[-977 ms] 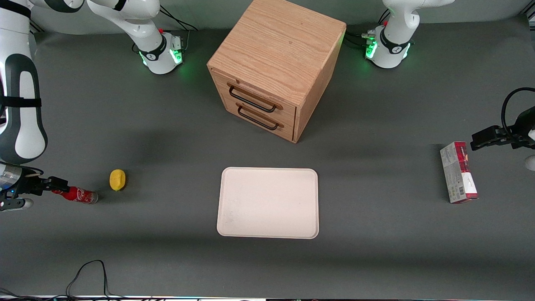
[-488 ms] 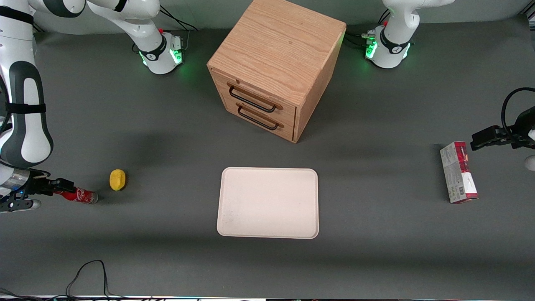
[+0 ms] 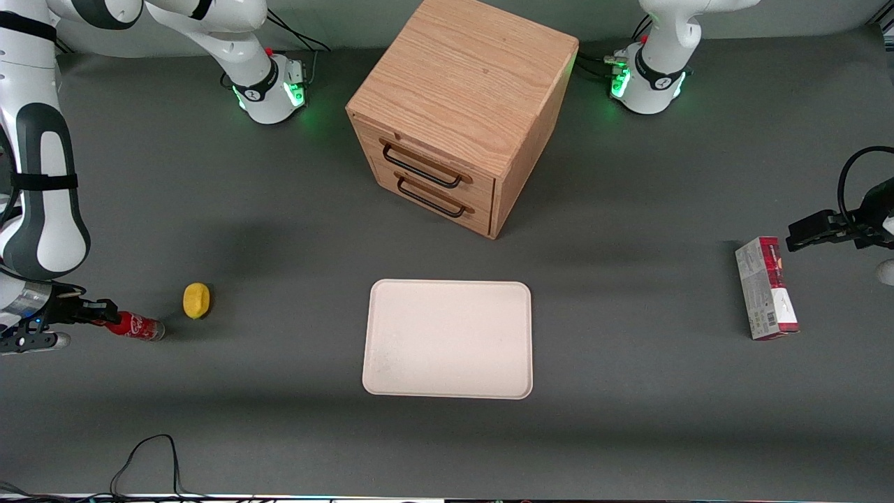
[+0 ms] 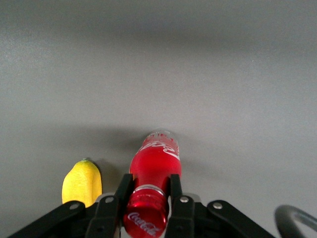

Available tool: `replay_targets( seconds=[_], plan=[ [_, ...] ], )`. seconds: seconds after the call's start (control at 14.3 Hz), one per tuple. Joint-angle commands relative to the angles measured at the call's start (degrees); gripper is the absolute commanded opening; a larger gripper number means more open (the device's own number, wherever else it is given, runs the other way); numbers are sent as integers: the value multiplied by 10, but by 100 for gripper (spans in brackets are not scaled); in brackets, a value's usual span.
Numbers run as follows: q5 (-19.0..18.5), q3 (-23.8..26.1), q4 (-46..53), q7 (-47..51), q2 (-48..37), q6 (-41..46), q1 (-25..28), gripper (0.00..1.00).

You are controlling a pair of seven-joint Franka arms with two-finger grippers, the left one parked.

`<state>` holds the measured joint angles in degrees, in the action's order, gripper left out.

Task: Place coke bottle on tray
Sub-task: 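Lift the bottle and carry it with the right gripper over the white tray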

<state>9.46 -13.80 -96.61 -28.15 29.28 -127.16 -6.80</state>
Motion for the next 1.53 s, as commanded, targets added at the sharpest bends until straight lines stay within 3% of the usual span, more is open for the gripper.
replay_targets(
  seconds=[0.0, 0.21, 0.42, 0.7, 0.98, 1.19, 1.33, 1.47],
  plan=[
    [19, 1, 3, 9, -18, 6, 5, 0],
    [8, 8, 70, 110, -46, 128, 20, 0],
    [-35, 29, 178, 197, -68, 275, 33, 0],
    [-119, 149, 305, 358, -68, 422, 33, 0],
    [-160, 285, 339, 515, -63, 431, 43, 0],
    [-214, 389, 339, 610, -34, 385, 50, 0],
    [-226, 432, 343, 638, -4, 353, 53, 0],
    [-227, 435, 372, 640, 40, 336, 87, 0]
  ],
)
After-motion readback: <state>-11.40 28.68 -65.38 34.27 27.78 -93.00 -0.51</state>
